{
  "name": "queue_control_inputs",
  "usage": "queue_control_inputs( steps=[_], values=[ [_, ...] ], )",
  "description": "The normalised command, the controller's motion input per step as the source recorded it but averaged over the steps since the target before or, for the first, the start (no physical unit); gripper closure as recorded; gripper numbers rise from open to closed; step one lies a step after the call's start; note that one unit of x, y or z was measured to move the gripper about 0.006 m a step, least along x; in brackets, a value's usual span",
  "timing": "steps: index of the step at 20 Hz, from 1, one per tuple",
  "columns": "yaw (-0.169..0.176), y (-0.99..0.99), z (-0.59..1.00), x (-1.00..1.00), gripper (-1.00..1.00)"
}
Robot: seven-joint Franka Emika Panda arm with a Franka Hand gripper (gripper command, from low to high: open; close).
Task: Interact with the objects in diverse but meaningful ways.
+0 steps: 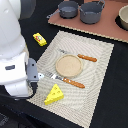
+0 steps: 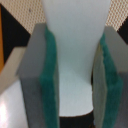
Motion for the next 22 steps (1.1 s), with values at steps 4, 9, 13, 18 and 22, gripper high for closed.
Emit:
queue_control_inputs(
  steps=[4,9,13,18,22],
  values=[
    [0.056,-0.02,-0.19,0.27,1.00],
    [0.038,-0.04,-0.03,0.05,-1.00],
    [0.021,-0.10,0.32,-0.07,-1.00],
    [0.003,0.03,0.62,-0.25,-1.00],
    [0.000,0.36,0.53,-0.58,-1.00]
  ],
)
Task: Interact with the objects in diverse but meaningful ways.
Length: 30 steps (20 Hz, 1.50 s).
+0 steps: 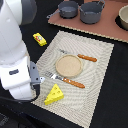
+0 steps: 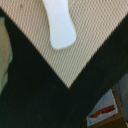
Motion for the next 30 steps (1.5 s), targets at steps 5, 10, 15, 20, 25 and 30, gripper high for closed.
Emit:
queue_control_inputs(
  steps=[5,10,15,20,25,30],
  values=[
    [0.000,0.64,0.15,-0.65,-1.00],
    [-0.014,0.56,-0.06,-0.65,-1.00],
    [-0.069,0.38,-0.19,-0.54,-1.00],
    [-0.107,0.35,-0.24,-0.44,-1.00],
    [-0.026,0.26,-0.38,-0.28,-1.00],
    [0.000,0.26,-0.41,-0.03,-1.00]
  ],
)
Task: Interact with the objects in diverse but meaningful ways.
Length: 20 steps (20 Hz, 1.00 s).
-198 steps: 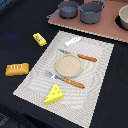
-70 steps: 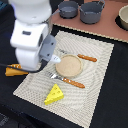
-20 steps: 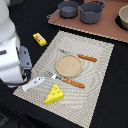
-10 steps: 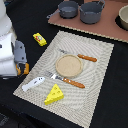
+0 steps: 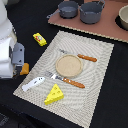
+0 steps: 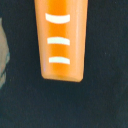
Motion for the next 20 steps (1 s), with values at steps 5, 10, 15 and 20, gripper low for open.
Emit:
queue_control_inputs(
  steps=[5,10,15,20],
  values=[
    [0.000,0.29,-0.38,-0.04,-1.00],
    [0.000,0.32,-0.36,-0.38,-1.00],
    [0.000,0.24,-0.32,-0.50,-1.00],
    [0.000,0.24,-0.31,-0.30,-1.00]
  ],
)
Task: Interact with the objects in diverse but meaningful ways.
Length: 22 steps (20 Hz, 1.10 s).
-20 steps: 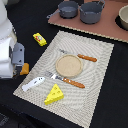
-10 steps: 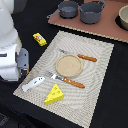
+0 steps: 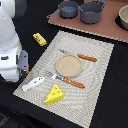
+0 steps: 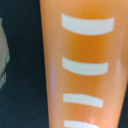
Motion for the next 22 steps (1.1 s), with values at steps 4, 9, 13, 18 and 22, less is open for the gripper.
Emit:
queue_control_inputs(
  steps=[4,9,13,18,22],
  values=[
    [0.000,0.25,-0.25,-0.19,1.00],
    [0.000,0.26,-0.13,-0.06,1.00],
    [0.000,0.23,-0.09,-0.08,1.00],
    [0.000,0.38,0.89,-0.53,1.00],
    [-0.006,0.61,1.00,0.02,1.00]
  ],
)
